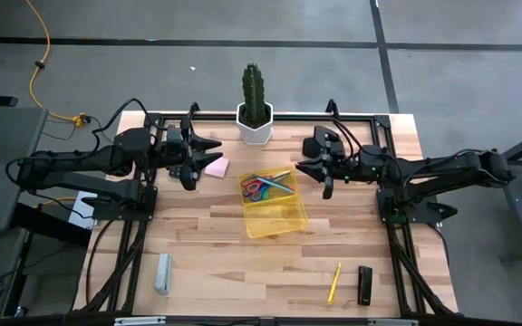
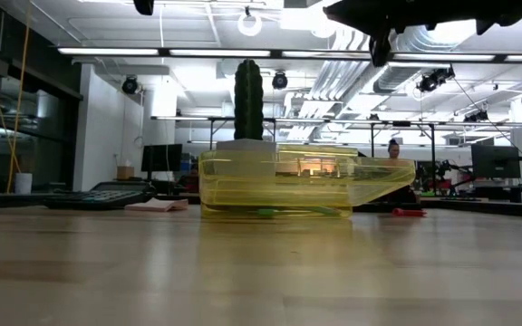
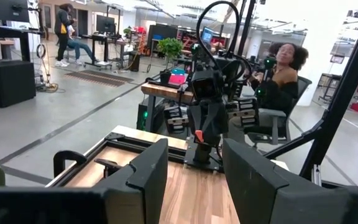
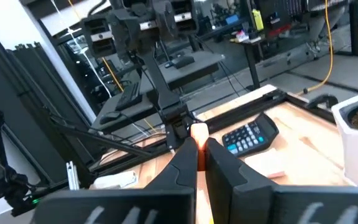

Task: Pack school essentials
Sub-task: Put the small orange eraser into the yellow supply box

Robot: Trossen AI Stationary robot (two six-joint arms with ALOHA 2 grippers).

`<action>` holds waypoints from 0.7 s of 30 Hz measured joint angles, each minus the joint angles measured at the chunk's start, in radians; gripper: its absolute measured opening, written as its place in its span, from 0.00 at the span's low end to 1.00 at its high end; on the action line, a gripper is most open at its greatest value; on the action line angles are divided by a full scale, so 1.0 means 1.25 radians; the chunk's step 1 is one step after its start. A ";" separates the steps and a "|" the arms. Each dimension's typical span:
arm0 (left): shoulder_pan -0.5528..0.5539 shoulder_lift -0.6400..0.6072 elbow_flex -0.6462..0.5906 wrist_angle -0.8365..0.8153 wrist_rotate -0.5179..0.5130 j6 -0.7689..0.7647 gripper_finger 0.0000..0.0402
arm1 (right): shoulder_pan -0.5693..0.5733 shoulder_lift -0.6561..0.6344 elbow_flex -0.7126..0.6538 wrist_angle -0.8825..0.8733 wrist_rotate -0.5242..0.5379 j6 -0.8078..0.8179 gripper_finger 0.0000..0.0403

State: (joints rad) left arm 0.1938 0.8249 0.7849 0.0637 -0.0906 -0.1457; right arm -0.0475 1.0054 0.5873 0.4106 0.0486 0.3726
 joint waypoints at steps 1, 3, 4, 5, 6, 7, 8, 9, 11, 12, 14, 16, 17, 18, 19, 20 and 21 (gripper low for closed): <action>0.000 0.000 0.000 0.000 0.000 0.000 0.35 | 0.000 0.000 0.000 0.005 0.000 -0.007 0.00; 0.000 0.000 0.000 0.000 0.000 0.000 0.35 | 0.000 0.000 0.000 0.010 0.000 -0.014 0.00; 0.000 0.000 0.000 0.000 0.000 0.000 0.35 | 0.000 0.000 0.000 0.009 0.000 -0.014 0.00; 0.000 0.000 0.000 0.000 0.000 0.000 0.35 | 0.000 0.000 0.000 0.010 0.000 -0.014 0.00; 0.000 0.000 0.000 0.000 0.000 0.000 0.35 | -0.001 0.000 0.000 0.011 0.000 -0.014 0.00; 0.000 0.000 0.000 0.000 0.000 0.000 0.35 | -0.001 0.000 0.000 0.010 0.000 -0.015 0.00; 0.000 0.000 0.000 0.000 0.000 0.000 0.35 | 0.000 0.000 0.000 0.010 0.000 -0.015 0.00; 0.000 0.000 0.000 0.000 0.000 0.000 0.35 | 0.000 0.000 0.000 0.010 0.000 -0.015 0.00; 0.000 0.000 0.000 0.000 0.000 0.000 0.35 | 0.000 0.000 0.000 0.010 0.000 -0.015 0.00; 0.000 0.000 0.000 0.000 0.000 0.000 0.35 | 0.000 0.000 0.000 0.010 0.000 -0.015 0.00; 0.000 0.000 0.000 0.000 0.000 0.000 0.35 | 0.000 0.000 0.000 0.010 0.000 -0.013 0.00; 0.000 0.000 0.000 0.000 0.000 0.000 0.35 | 0.000 0.000 0.000 0.010 0.000 -0.013 0.00; 0.000 0.000 0.000 0.000 0.000 0.000 0.35 | 0.000 0.000 0.000 0.010 0.000 -0.013 0.00; 0.000 0.000 0.000 0.000 0.000 0.000 0.35 | 0.000 0.000 0.000 0.010 0.000 -0.013 0.00; 0.000 0.000 0.000 0.000 0.000 0.000 0.35 | 0.000 0.000 0.000 0.010 0.000 -0.013 0.00; 0.000 0.000 0.000 0.000 0.000 0.000 0.35 | 0.000 0.000 0.000 0.010 0.000 -0.013 0.00; 0.000 0.000 0.000 0.000 0.000 0.000 0.35 | 0.000 0.000 0.000 0.010 0.000 -0.014 0.00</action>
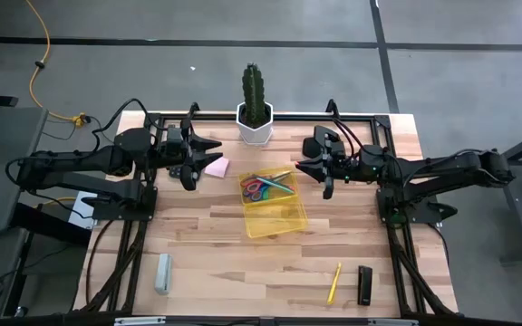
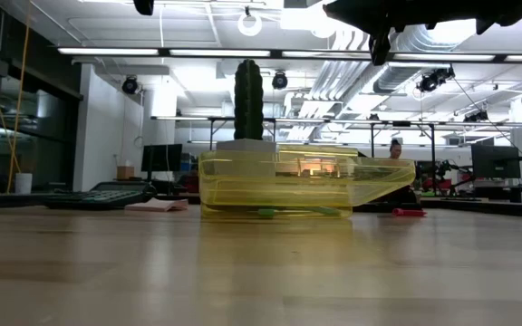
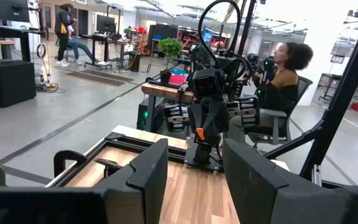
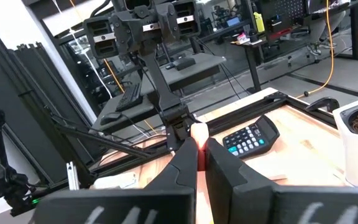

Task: Pack school essentials
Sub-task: Put the small orange eraser into the yellow supply box

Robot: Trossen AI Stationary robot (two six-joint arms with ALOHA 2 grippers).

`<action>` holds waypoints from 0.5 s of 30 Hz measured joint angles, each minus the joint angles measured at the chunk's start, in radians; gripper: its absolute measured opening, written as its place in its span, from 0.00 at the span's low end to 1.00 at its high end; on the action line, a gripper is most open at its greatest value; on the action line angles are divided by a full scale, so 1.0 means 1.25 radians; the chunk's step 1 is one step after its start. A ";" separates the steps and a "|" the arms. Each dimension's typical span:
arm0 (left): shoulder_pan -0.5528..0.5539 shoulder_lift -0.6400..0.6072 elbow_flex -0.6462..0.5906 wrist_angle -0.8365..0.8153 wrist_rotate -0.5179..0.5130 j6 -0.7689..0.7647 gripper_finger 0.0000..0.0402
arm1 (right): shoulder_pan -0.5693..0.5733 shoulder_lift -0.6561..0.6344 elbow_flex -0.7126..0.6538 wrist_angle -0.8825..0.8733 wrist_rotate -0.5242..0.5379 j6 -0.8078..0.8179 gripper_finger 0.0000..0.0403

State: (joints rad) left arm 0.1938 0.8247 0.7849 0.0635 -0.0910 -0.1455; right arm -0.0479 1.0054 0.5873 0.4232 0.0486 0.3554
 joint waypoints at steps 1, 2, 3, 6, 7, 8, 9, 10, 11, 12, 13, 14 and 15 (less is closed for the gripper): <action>0.000 0.000 0.000 0.000 0.000 0.000 0.35 | 0.000 0.000 0.000 0.000 0.000 -0.001 0.00; 0.000 0.000 0.000 0.000 0.000 0.000 0.35 | 0.000 0.000 0.000 0.000 0.000 0.000 0.00; 0.000 0.000 0.000 0.000 0.000 0.000 0.35 | 0.000 0.000 0.000 0.000 0.000 0.000 0.00; 0.000 0.000 0.000 0.000 0.000 0.000 0.35 | 0.000 0.002 0.000 0.000 0.000 -0.013 0.00; 0.000 0.000 0.000 0.000 0.000 0.000 0.35 | 0.000 0.005 0.000 -0.001 0.000 -0.017 0.00; 0.000 0.000 0.000 0.000 -0.001 0.000 0.35 | 0.000 0.010 0.000 -0.002 0.000 -0.018 0.00; 0.000 0.000 0.000 0.000 -0.001 0.000 0.35 | 0.000 0.018 0.006 -0.019 0.000 -0.018 0.00; 0.000 0.000 0.000 0.000 -0.001 0.000 0.35 | 0.000 0.029 0.018 -0.048 0.001 -0.019 0.00; 0.000 0.000 0.000 0.000 -0.001 0.000 0.35 | 0.000 0.043 0.038 -0.094 0.004 -0.020 0.00; 0.000 0.000 0.000 0.000 -0.001 0.000 0.35 | 0.000 0.063 0.065 -0.150 0.008 -0.026 0.00; 0.000 0.000 0.000 0.000 -0.001 0.000 0.35 | 0.000 0.086 0.096 -0.208 0.014 -0.032 0.00; 0.000 0.000 0.000 0.000 -0.002 0.000 0.35 | 0.000 0.114 0.130 -0.269 0.018 -0.034 0.00; 0.000 0.000 0.000 0.000 -0.003 0.000 0.35 | 0.000 0.143 0.165 -0.331 0.018 -0.034 0.00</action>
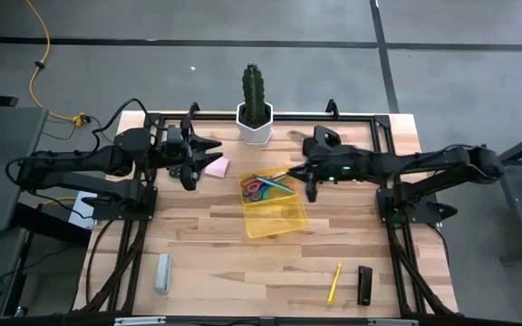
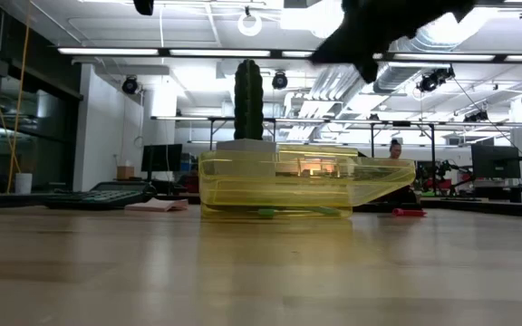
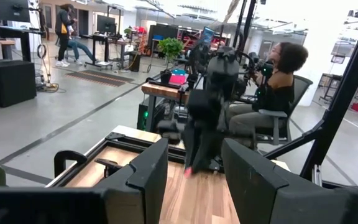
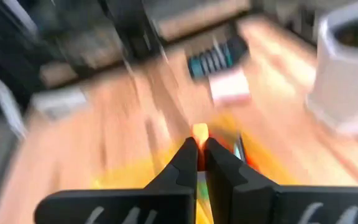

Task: Pack school essentials
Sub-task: Put the small orange eraser into the yellow supply box, then put the pink sticky notes into the yellow supply box

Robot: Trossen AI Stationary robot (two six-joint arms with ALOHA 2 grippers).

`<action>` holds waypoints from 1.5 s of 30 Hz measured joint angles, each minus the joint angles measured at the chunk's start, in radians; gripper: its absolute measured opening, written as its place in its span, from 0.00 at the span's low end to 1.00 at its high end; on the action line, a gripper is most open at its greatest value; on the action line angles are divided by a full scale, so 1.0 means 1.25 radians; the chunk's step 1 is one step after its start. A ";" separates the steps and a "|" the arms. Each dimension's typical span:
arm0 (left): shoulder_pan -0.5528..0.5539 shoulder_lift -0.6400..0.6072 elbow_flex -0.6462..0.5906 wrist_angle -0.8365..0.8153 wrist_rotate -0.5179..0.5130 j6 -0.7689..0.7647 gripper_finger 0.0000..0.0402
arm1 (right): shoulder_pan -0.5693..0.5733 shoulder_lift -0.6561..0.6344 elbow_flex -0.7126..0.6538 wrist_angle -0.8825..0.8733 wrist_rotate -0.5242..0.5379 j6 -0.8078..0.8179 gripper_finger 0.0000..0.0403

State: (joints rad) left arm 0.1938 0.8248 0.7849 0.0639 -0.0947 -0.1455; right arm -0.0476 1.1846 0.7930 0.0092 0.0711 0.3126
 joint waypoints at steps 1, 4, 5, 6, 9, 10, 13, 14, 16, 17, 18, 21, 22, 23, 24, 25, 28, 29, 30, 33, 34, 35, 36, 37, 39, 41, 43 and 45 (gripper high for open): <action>0.000 0.000 0.000 0.000 0.000 0.000 0.35 | 0.000 0.033 0.034 -0.058 0.000 0.000 0.00; 0.000 0.000 0.000 0.000 0.000 0.000 0.35 | -0.001 0.132 0.114 -0.202 -0.019 -0.015 0.00; 0.000 0.000 0.000 0.000 0.000 0.000 0.35 | -0.002 0.166 0.133 -0.234 -0.032 -0.021 0.00; 0.000 0.000 0.000 0.000 0.000 0.000 0.35 | -0.003 0.201 0.149 -0.259 -0.047 -0.021 0.00; 0.000 0.000 0.000 0.000 0.000 0.000 0.35 | -0.009 0.294 0.181 -0.307 -0.055 -0.008 0.00; 0.000 0.000 0.000 0.000 0.000 0.000 0.35 | -0.013 0.322 0.188 -0.309 -0.055 -0.003 0.00; 0.000 0.000 0.000 0.000 0.000 0.000 0.35 | -0.030 0.391 0.209 -0.308 -0.052 0.001 0.00; 0.000 0.000 0.000 0.000 0.000 0.000 0.35 | -0.036 0.411 0.217 -0.308 -0.052 0.003 0.00; 0.000 0.000 0.000 0.000 0.000 0.000 0.35 | -0.047 0.441 0.231 -0.310 -0.051 0.002 0.00; 0.000 0.000 0.000 0.000 0.000 0.000 0.35 | -0.052 0.451 0.238 -0.309 -0.051 0.001 0.00; 0.000 0.000 0.000 0.000 0.000 0.000 0.35 | -0.056 0.460 0.243 -0.307 -0.051 0.001 0.00; 0.000 0.000 0.000 0.000 0.000 0.000 0.35 | -0.066 0.476 0.247 -0.306 -0.051 0.003 0.00; 0.000 0.000 0.000 0.000 0.001 0.000 0.35 | -0.067 0.478 0.247 -0.305 -0.051 0.003 0.00; 0.000 0.000 0.000 0.000 0.000 0.000 0.35 | -0.068 0.478 0.247 -0.305 -0.051 0.003 0.00; 0.000 0.000 0.000 0.000 0.000 0.000 0.35 | -0.068 0.478 0.247 -0.303 -0.051 0.002 0.00; 0.000 0.000 0.000 0.000 0.000 0.000 0.35 | -0.067 0.478 0.247 -0.302 -0.051 0.001 0.00; 0.000 0.000 0.000 0.000 0.001 0.000 0.35 | -0.067 0.478 0.247 -0.302 -0.051 0.003 0.00; 0.000 0.000 0.000 0.000 0.001 0.001 0.35 | -0.067 0.478 0.247 -0.302 -0.051 0.003 0.00; 0.000 0.000 0.000 0.000 0.001 0.000 0.35 | -0.067 0.478 0.247 -0.302 -0.051 0.003 0.00; 0.000 0.000 0.000 0.000 0.001 0.000 0.35 | -0.067 0.478 0.247 -0.302 -0.050 0.024 0.00; 0.000 0.000 0.000 0.000 0.001 0.000 0.35 | -0.067 0.478 0.247 -0.302 -0.046 0.040 0.00; 0.000 0.000 0.000 0.000 0.001 0.000 0.35 | -0.067 0.478 0.247 -0.302 -0.042 0.052 0.00; 0.000 0.000 0.000 0.000 0.001 0.000 0.35 | -0.067 0.478 0.247 -0.302 -0.042 0.057 0.00; 0.000 0.000 0.000 0.000 0.001 0.000 0.35 | -0.067 0.478 0.247 -0.301 -0.042 0.058 0.01; 0.000 0.000 0.000 0.000 0.001 0.000 0.35 | -0.067 0.477 0.247 -0.299 -0.043 0.067 0.03; 0.000 0.000 0.000 0.000 0.001 0.000 0.35 | -0.067 0.475 0.247 -0.299 -0.051 0.087 0.10; 0.000 0.000 0.000 0.000 0.001 0.000 0.35 | -0.067 0.475 0.247 -0.299 -0.061 0.093 0.18; 0.000 0.000 0.000 0.000 0.001 0.000 0.35 | -0.067 0.472 0.247 -0.299 -0.065 0.092 0.27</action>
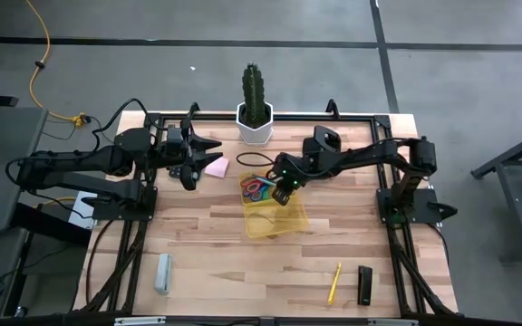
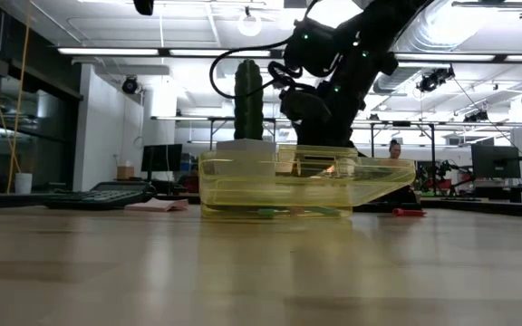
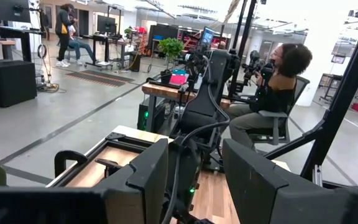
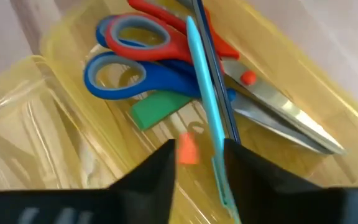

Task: Pack school essentials
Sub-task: Put the pink sticky notes into the yellow supply box

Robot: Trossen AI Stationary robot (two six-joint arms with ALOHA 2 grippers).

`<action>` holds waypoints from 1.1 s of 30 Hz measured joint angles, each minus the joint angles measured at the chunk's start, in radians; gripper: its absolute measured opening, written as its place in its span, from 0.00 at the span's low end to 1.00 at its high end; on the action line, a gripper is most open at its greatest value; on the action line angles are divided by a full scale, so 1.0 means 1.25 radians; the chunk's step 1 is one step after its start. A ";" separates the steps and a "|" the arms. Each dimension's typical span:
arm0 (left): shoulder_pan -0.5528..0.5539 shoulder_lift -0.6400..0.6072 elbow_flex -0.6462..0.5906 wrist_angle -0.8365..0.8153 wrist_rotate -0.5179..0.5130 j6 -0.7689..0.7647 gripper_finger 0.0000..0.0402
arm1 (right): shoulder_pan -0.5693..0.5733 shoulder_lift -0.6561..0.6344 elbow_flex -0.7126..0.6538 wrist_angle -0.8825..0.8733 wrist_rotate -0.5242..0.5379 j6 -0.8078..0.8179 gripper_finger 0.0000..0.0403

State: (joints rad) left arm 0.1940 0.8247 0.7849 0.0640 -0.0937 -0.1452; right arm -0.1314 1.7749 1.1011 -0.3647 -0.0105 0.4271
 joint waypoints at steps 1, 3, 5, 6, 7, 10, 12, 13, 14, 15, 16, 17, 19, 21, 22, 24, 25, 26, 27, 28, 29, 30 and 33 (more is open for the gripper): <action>0.000 0.000 0.000 0.000 0.000 0.000 0.35 | 0.000 -0.003 0.000 0.002 0.000 -0.006 0.32; 0.000 0.000 0.000 0.000 0.000 0.000 0.35 | 0.000 -0.016 0.000 0.002 0.000 -0.025 0.40; 0.000 0.000 0.000 0.000 0.000 0.000 0.35 | 0.000 -0.038 0.000 0.004 0.004 -0.038 0.47; 0.000 0.000 0.000 0.000 0.000 0.000 0.35 | -0.001 -0.052 0.000 0.004 0.008 -0.046 0.49; 0.000 0.000 0.000 0.000 0.000 0.000 0.35 | -0.003 -0.069 0.000 0.004 0.009 -0.056 0.51; 0.000 0.000 0.000 0.000 0.000 0.000 0.35 | -0.005 -0.127 -0.001 0.000 0.011 -0.088 0.55; 0.000 0.000 0.000 0.000 0.000 0.000 0.35 | -0.005 -0.171 -0.003 0.001 0.012 -0.112 0.56; 0.000 0.000 0.000 0.000 0.000 0.000 0.35 | -0.005 -0.195 -0.008 0.008 0.012 -0.121 0.56; 0.000 0.000 0.000 0.000 0.000 0.000 0.35 | -0.005 -0.219 -0.019 0.022 0.012 -0.127 0.56; 0.000 0.000 0.000 0.000 0.000 0.000 0.35 | -0.003 -0.247 -0.037 0.046 0.011 -0.131 0.56; 0.000 0.000 0.000 0.000 0.000 0.000 0.35 | -0.001 -0.274 -0.060 0.077 0.008 -0.133 0.56; 0.000 0.000 0.000 -0.002 0.000 0.000 0.35 | 0.000 -0.302 -0.087 0.117 0.007 -0.132 0.56; 0.000 0.000 0.000 -0.004 0.000 0.000 0.35 | 0.000 -0.362 -0.154 0.206 0.002 -0.110 0.56; 0.000 0.000 0.000 -0.007 0.000 0.000 0.35 | 0.000 -0.421 -0.229 0.317 -0.006 -0.074 0.56; 0.000 0.000 0.000 -0.007 0.000 0.000 0.35 | 0.001 -0.449 -0.267 0.381 -0.007 -0.054 0.56; 0.000 0.000 0.000 -0.007 0.000 0.000 0.35 | 0.002 -0.500 -0.339 0.521 -0.010 -0.024 0.56; 0.000 0.000 0.000 -0.007 -0.002 0.000 0.35 | 0.003 -0.521 -0.368 0.591 -0.015 -0.016 0.56; 0.000 0.000 0.000 -0.007 -0.008 0.000 0.35 | 0.002 -0.540 -0.394 0.662 -0.025 -0.019 0.56; 0.000 0.000 0.000 -0.007 -0.011 0.000 0.35 | 0.002 -0.555 -0.417 0.727 -0.031 -0.035 0.56; 0.000 0.000 0.000 -0.007 -0.015 0.000 0.35 | 0.002 -0.569 -0.435 0.780 -0.034 -0.059 0.56; 0.000 0.000 0.000 -0.007 -0.017 0.000 0.35 | 0.003 -0.580 -0.448 0.822 -0.034 -0.085 0.56; 0.000 0.000 0.000 -0.007 -0.018 0.000 0.35 | 0.002 -0.588 -0.456 0.855 -0.035 -0.109 0.56; 0.000 0.000 0.000 -0.007 -0.019 0.000 0.35 | 0.003 -0.610 -0.461 0.878 -0.035 -0.165 0.56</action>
State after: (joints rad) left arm 0.1940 0.8246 0.7849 0.0555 -0.1173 -0.1452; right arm -0.1283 1.0123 0.5243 0.7323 -0.0546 0.2203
